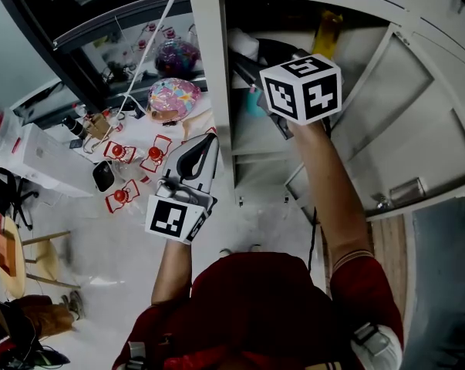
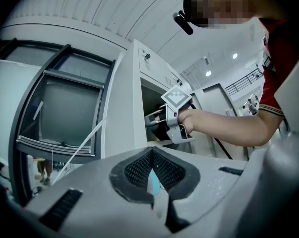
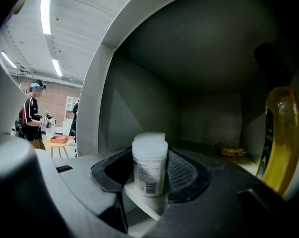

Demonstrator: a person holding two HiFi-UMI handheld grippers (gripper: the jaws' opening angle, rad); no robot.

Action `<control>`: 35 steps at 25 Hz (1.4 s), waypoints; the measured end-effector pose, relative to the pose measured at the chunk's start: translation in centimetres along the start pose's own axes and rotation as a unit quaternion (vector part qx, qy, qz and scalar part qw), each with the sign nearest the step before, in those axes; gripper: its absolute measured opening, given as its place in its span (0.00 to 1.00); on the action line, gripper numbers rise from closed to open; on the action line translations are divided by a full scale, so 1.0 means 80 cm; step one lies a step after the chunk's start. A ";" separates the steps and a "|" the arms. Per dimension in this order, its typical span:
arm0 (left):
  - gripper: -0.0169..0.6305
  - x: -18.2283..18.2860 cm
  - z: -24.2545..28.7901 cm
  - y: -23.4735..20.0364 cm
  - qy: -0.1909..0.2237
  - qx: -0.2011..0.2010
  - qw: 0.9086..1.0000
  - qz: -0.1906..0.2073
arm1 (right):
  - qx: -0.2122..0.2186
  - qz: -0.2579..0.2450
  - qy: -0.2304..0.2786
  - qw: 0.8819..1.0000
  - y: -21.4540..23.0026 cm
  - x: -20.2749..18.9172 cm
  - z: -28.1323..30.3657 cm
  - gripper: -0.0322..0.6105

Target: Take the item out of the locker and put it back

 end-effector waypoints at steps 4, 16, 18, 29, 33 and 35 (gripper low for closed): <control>0.04 -0.002 0.002 -0.002 0.001 0.000 1.000 -0.002 | 0.002 0.006 -0.015 1.000 0.001 -0.001 0.006 0.36; 0.04 -0.004 0.003 0.000 0.004 -0.013 1.000 -0.009 | -0.023 0.017 -0.004 1.000 0.007 0.003 -0.004 0.46; 0.04 -0.004 0.003 0.003 0.003 -0.016 1.000 -0.010 | -0.023 0.019 0.003 1.000 0.007 0.003 -0.009 0.46; 0.04 0.001 0.001 0.018 0.003 -0.031 0.999 -0.008 | -0.043 -0.002 0.035 0.998 -0.002 0.002 -0.042 0.47; 0.04 0.003 -0.002 0.018 0.005 -0.030 0.999 -0.011 | -0.055 -0.006 0.050 0.997 -0.006 -0.001 -0.058 0.46; 0.04 0.004 -0.005 0.018 0.004 -0.029 0.999 -0.011 | -0.055 -0.003 0.052 0.997 -0.011 -0.005 -0.063 0.46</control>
Point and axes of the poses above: the fingertips, and each gripper's own axes: z forward along the fingers, y to its right, x out of its top, the point moved 1 cm from there along -z, backward along the fingers, and after that the axes turned 6 degrees about x, right-handed, at the moved point
